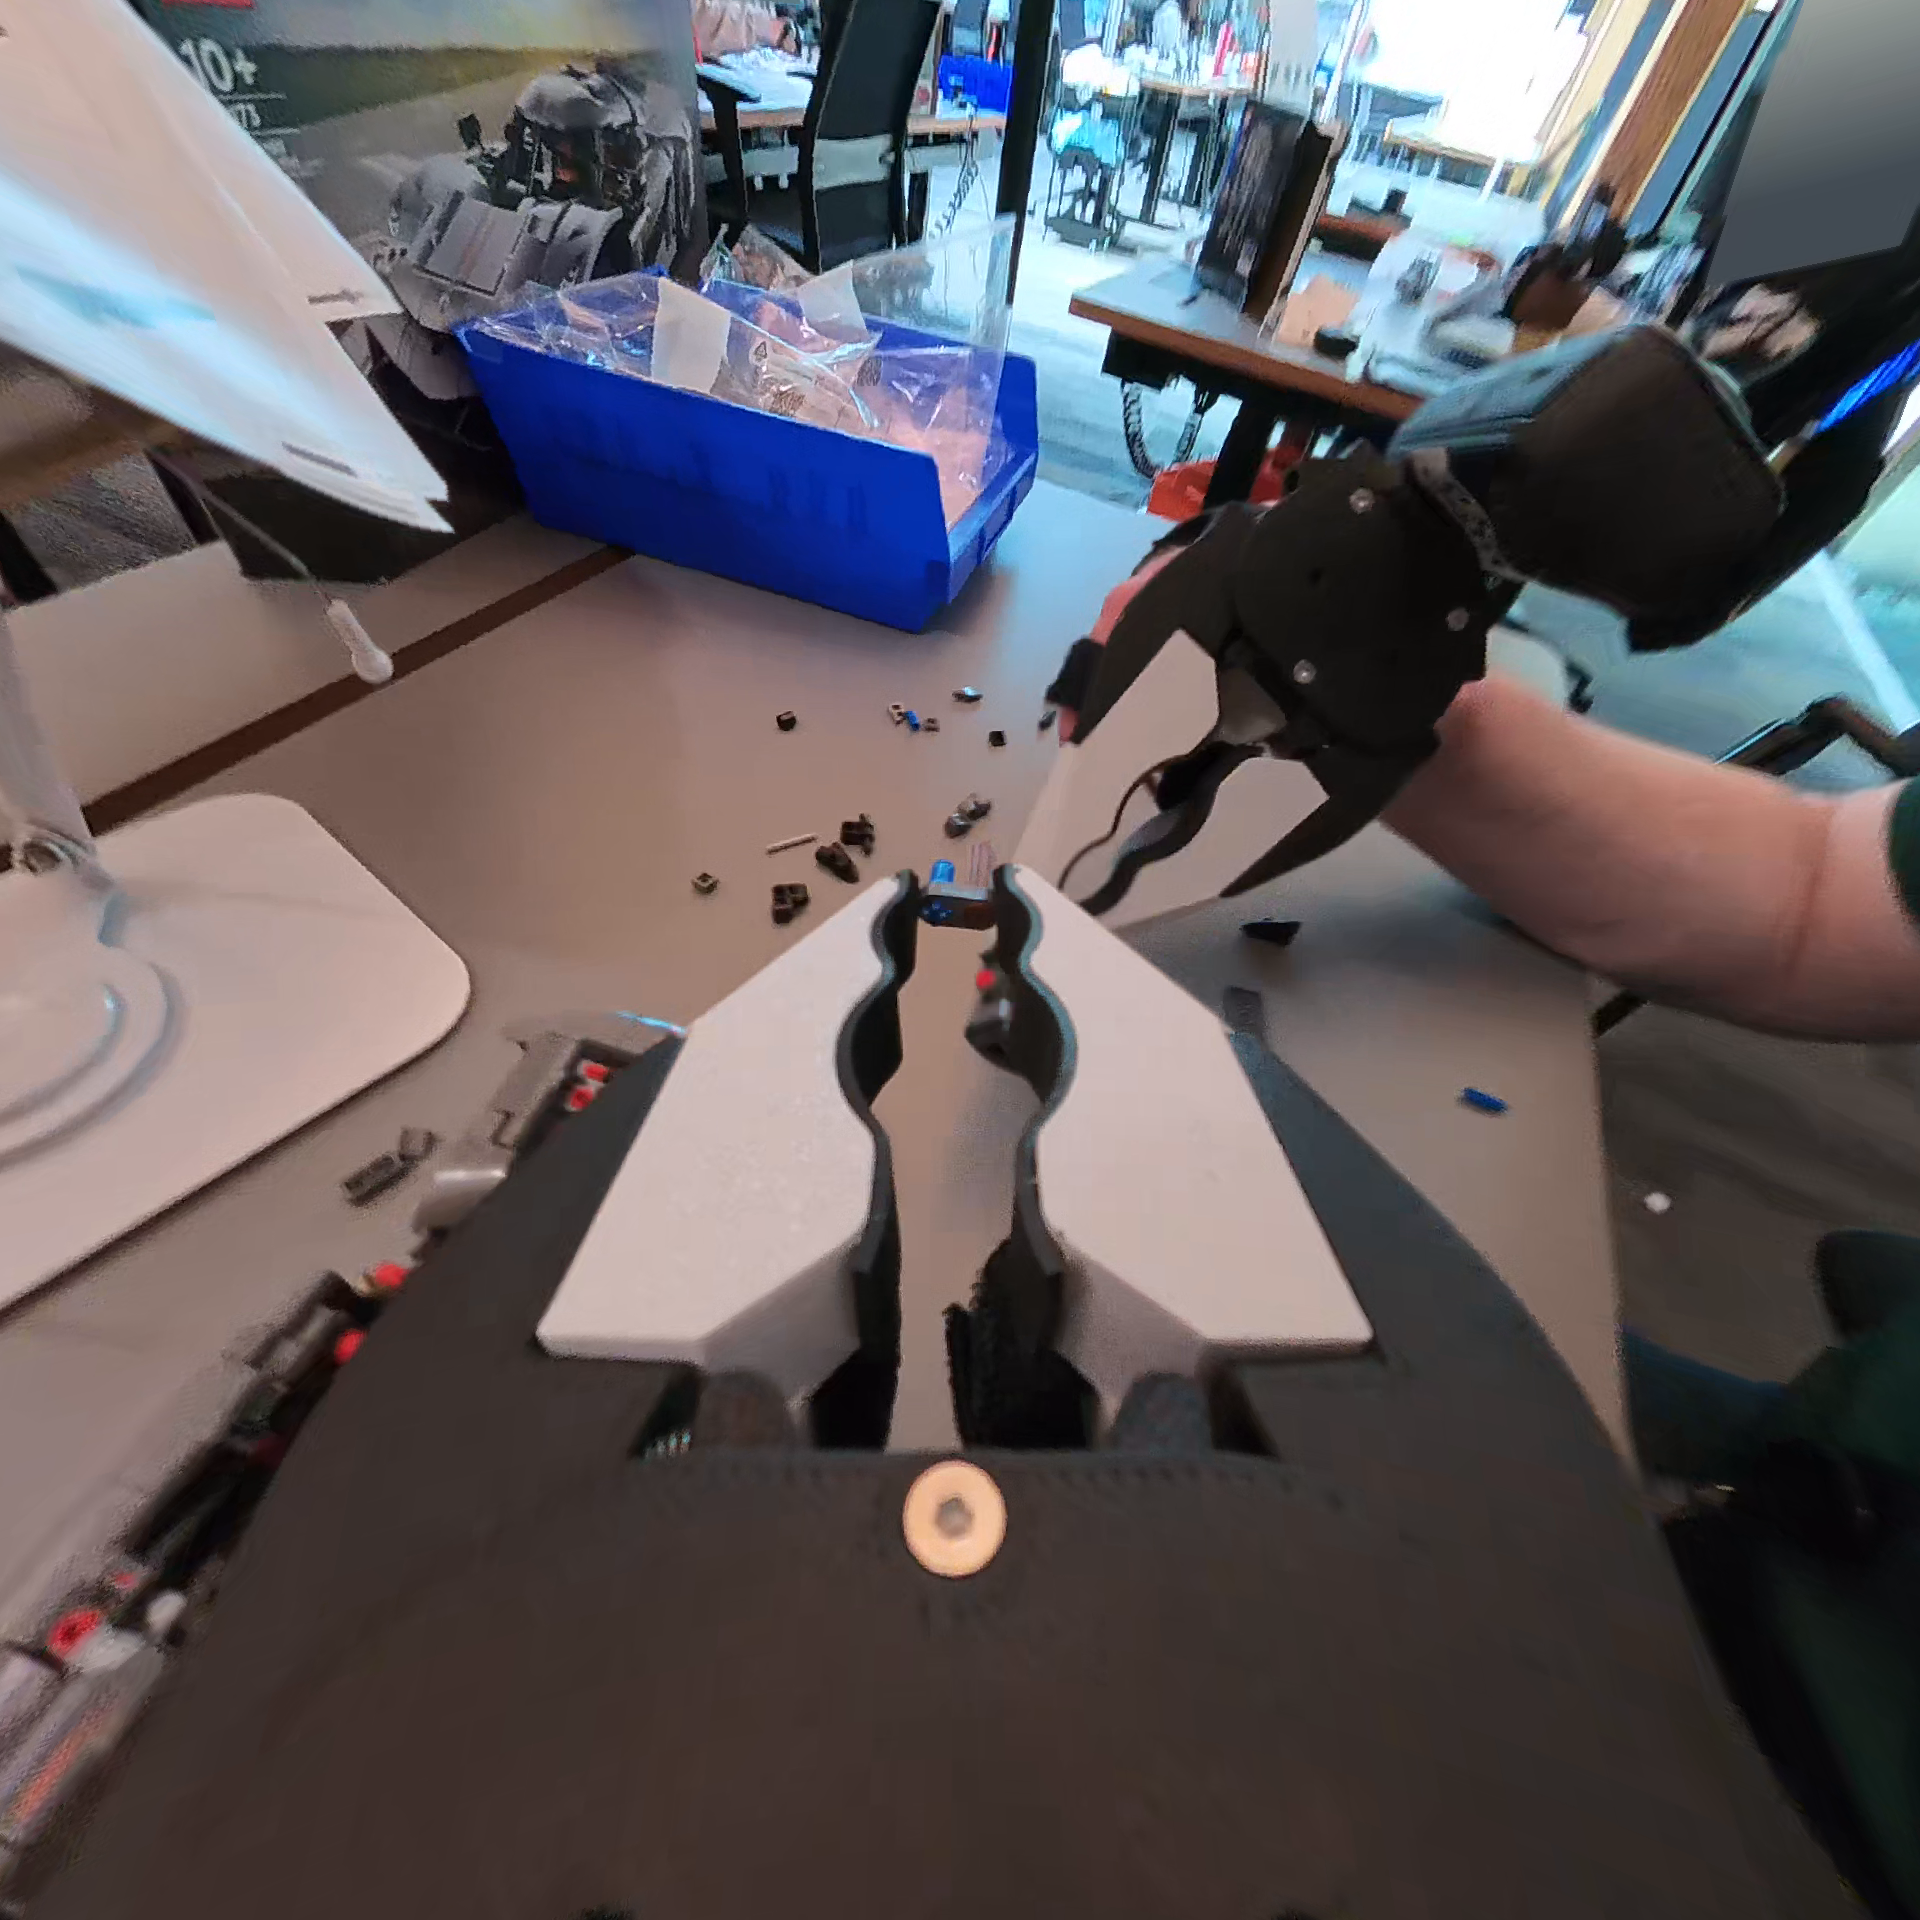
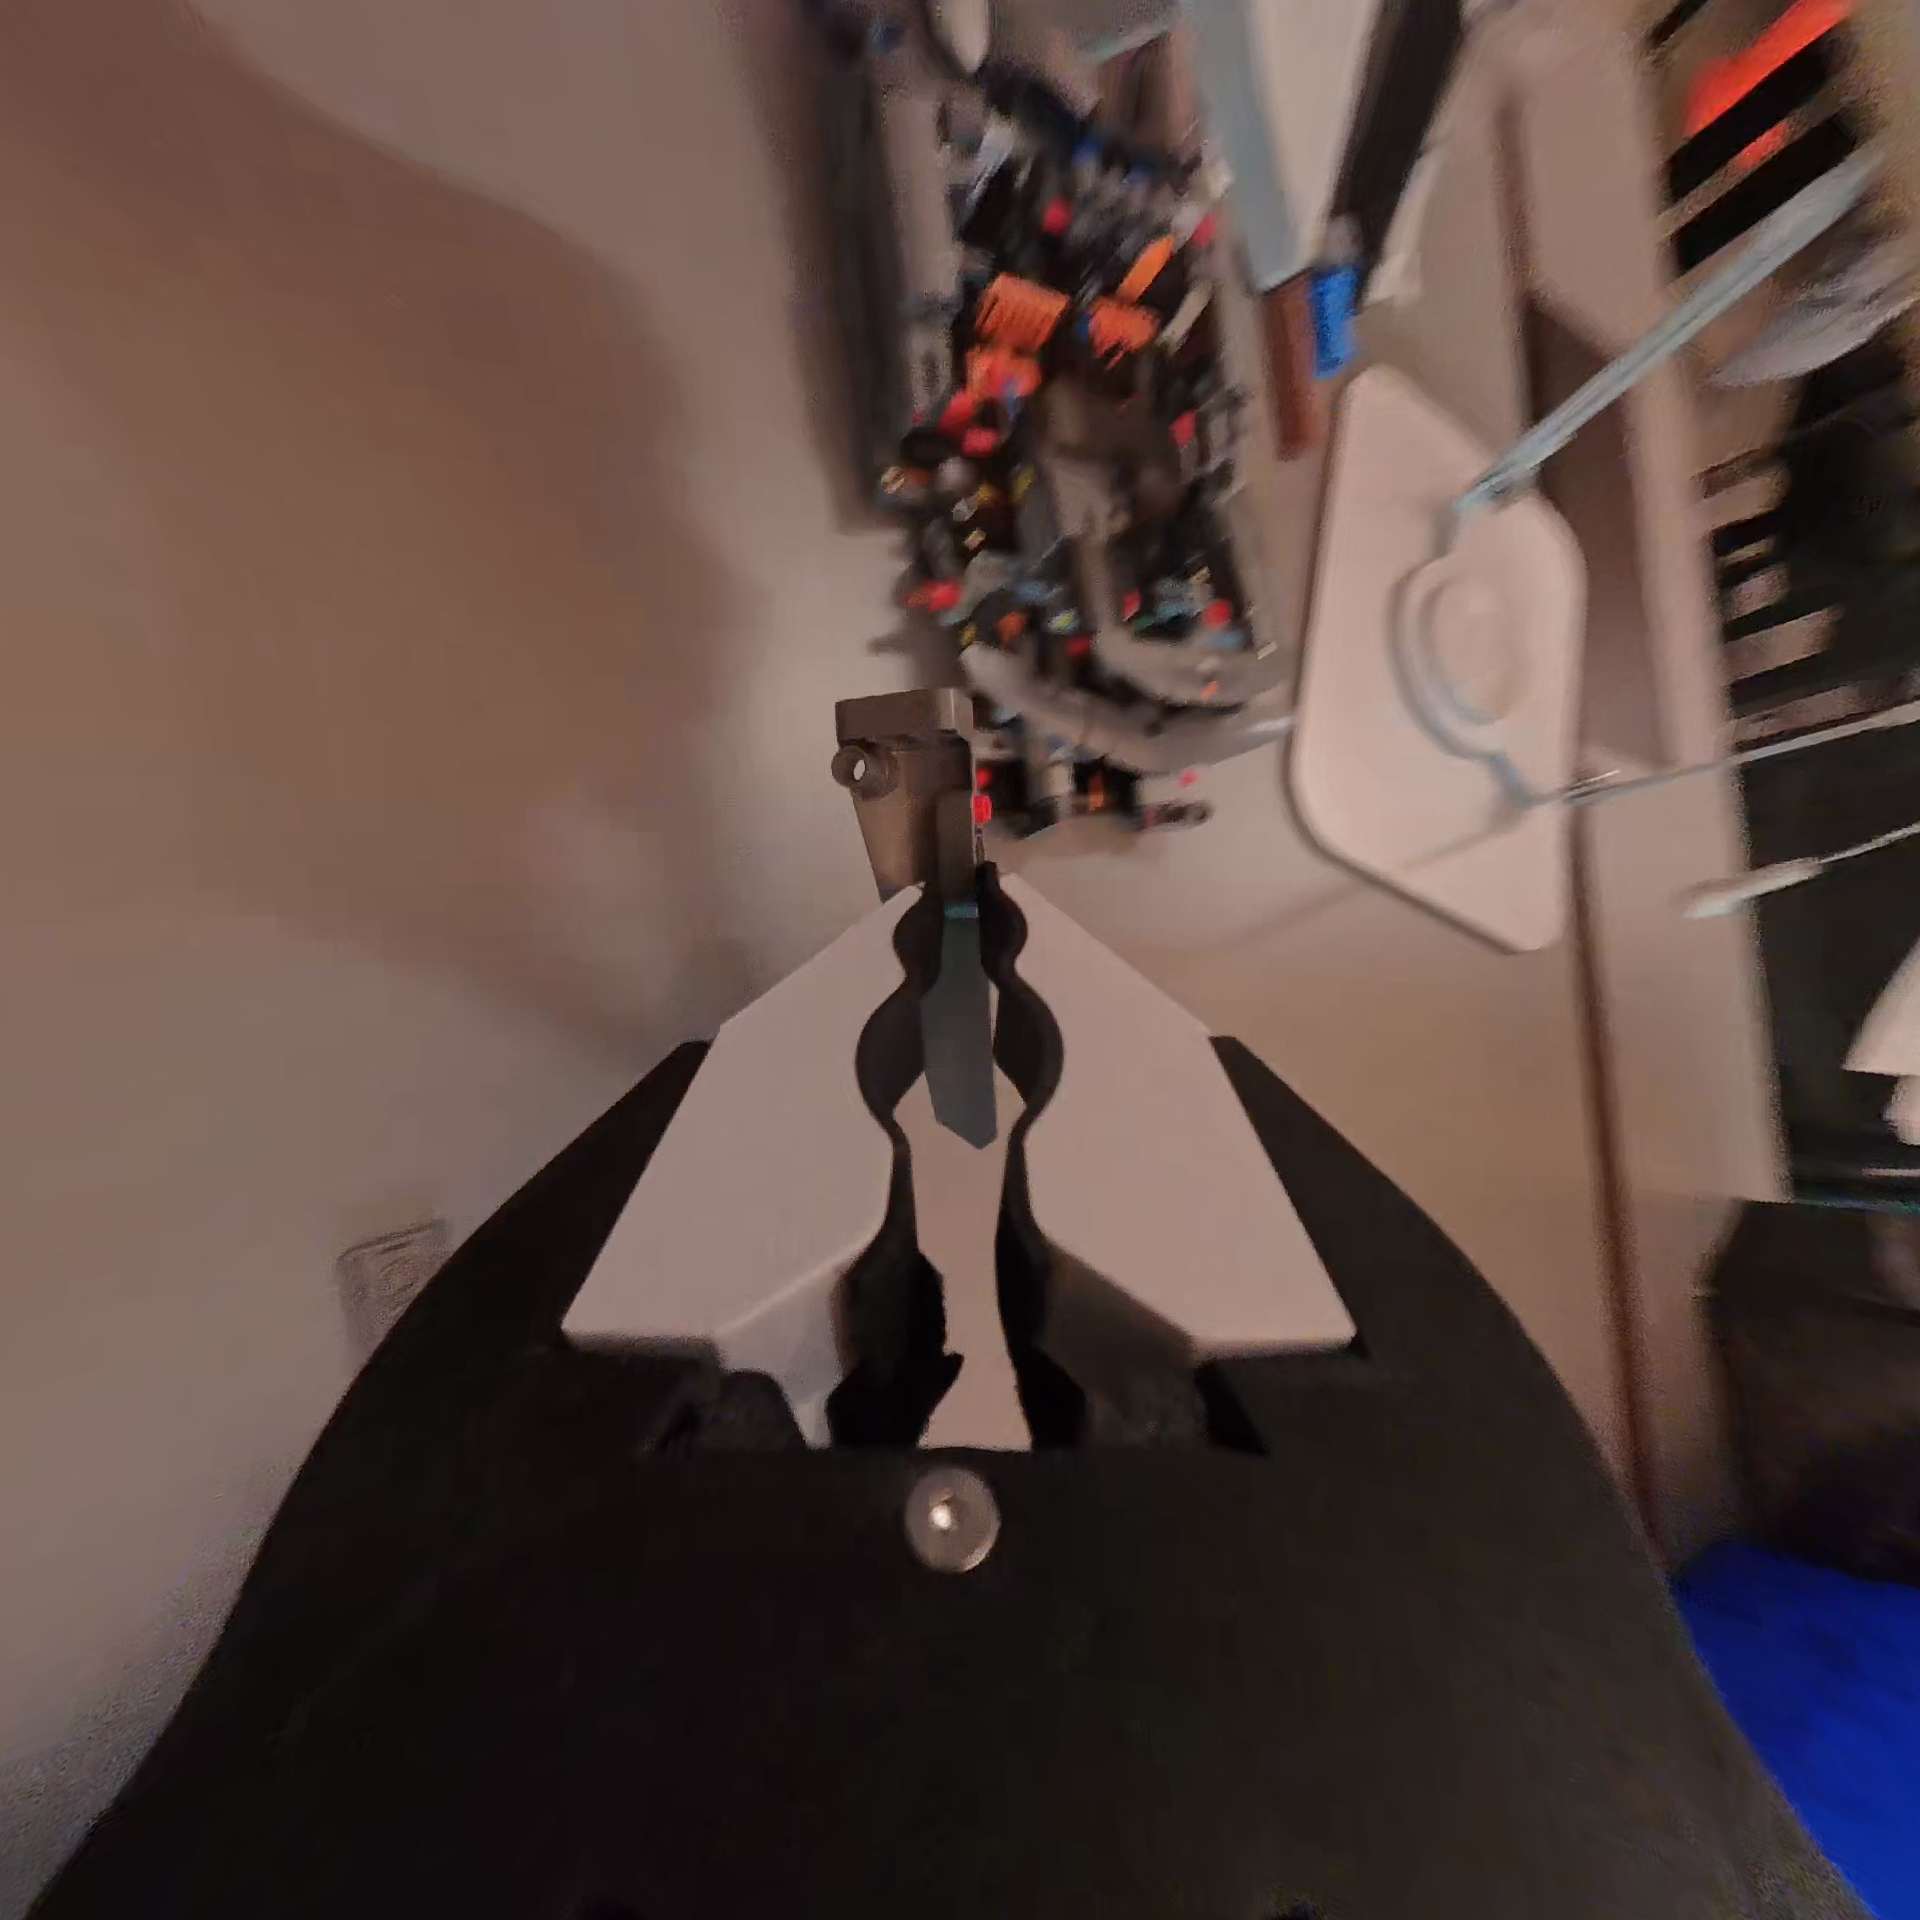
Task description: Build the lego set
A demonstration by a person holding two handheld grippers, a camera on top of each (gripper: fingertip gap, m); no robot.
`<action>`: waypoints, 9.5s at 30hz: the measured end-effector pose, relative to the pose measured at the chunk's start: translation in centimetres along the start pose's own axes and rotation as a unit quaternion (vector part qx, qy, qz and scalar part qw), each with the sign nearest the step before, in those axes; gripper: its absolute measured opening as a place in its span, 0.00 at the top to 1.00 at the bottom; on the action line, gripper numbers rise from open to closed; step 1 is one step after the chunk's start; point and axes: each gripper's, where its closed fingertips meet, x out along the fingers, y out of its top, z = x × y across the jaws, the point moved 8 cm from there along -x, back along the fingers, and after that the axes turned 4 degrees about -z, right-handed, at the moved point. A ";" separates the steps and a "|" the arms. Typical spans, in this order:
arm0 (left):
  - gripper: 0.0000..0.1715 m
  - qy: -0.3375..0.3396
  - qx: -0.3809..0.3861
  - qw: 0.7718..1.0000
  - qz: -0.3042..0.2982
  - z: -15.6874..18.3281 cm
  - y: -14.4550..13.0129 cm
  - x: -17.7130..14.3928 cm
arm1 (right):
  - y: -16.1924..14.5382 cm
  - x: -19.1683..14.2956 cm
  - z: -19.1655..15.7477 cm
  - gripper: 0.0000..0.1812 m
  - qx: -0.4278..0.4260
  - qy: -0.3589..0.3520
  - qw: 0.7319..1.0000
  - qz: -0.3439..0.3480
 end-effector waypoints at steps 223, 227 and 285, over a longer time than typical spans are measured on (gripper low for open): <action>0.93 -0.293 -0.101 0.944 -0.112 1.9 -0.5 1.7 | 5.4 -5.1 -2.3 0.89 -0.094 -0.116 0.966 0.210; 0.94 -0.280 -0.096 0.945 -0.137 2.1 -0.7 2.0 | 5.2 -5.2 -2.4 0.96 -0.091 -0.110 0.970 0.198; 0.85 -0.084 0.090 0.990 0.070 2.3 2.0 1.5 | 2.5 -3.8 1.3 1.00 -0.003 -0.221 0.972 0.079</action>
